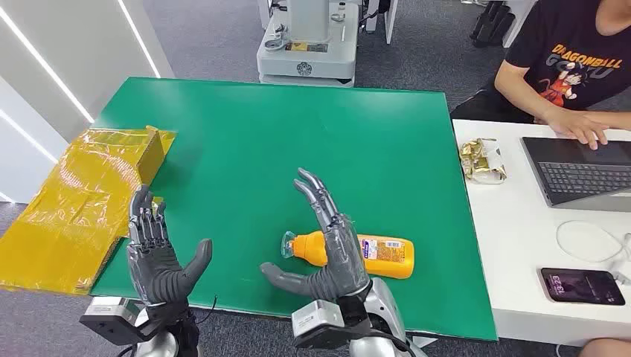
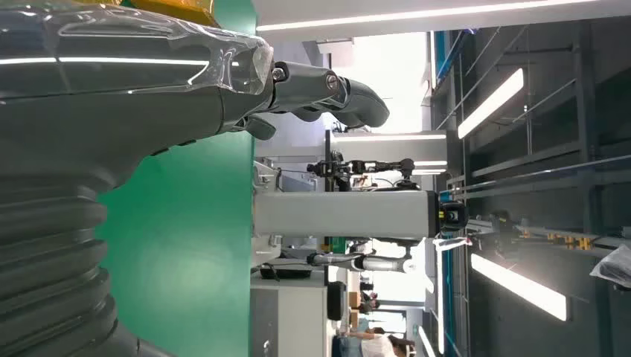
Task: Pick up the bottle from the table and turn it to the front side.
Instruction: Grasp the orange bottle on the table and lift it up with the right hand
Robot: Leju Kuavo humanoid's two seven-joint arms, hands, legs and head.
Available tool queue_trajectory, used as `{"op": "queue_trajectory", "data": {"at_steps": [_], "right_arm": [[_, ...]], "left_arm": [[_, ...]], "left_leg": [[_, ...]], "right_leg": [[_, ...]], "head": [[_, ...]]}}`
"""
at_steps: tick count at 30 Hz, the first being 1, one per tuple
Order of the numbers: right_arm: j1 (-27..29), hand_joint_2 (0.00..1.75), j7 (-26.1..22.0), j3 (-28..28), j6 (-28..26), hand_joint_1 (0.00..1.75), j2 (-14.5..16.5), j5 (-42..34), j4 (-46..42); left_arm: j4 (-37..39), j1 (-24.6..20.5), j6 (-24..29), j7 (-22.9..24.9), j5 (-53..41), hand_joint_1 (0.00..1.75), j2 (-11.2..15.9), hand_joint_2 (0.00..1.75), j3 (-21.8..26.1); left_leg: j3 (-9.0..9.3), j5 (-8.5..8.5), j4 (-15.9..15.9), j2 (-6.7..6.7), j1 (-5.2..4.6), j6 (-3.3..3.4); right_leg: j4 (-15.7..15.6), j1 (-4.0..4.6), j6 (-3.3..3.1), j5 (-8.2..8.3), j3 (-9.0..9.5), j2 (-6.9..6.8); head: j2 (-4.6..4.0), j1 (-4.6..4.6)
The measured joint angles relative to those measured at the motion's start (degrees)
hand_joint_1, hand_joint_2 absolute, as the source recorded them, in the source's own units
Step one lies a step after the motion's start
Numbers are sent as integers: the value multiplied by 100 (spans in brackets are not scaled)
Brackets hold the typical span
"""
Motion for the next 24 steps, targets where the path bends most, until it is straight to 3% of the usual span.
{"op": "queue_trajectory", "data": {"at_steps": [3,6,9,16,24], "right_arm": [[-6,175,446,-114,249,0,-59,488,0],[-39,175,1197,-336,921,0,-223,1268,2],[-181,175,1623,-520,1745,0,-484,1717,31],[-755,175,1965,-617,3169,0,-1039,1913,358],[-903,175,2199,-583,3749,0,-1508,1913,635]], "left_arm": [[27,-1,-69,0,-43,0,-26,175,-1],[63,0,-115,0,-116,0,-80,175,-5],[72,-2,-140,14,-127,0,-99,175,-23],[72,-7,-387,241,-193,0,-145,175,-70],[72,-14,-812,415,-350,0,-291,175,-69]], "left_leg": [[0,0,0,-1,0,0],[-1,0,1,-2,0,0],[-2,0,2,-1,-1,0],[-1,0,4,-3,-1,1],[-3,-1,4,-4,-1,2]], "right_leg": [[0,0,0,0,0,0],[-1,0,0,0,1,-2],[-1,-1,1,2,1,-1],[-1,-1,1,4,1,-4],[-2,-1,1,3,0,-5]], "head": [[0,-1],[0,0],[0,0],[0,0],[0,-1]]}}
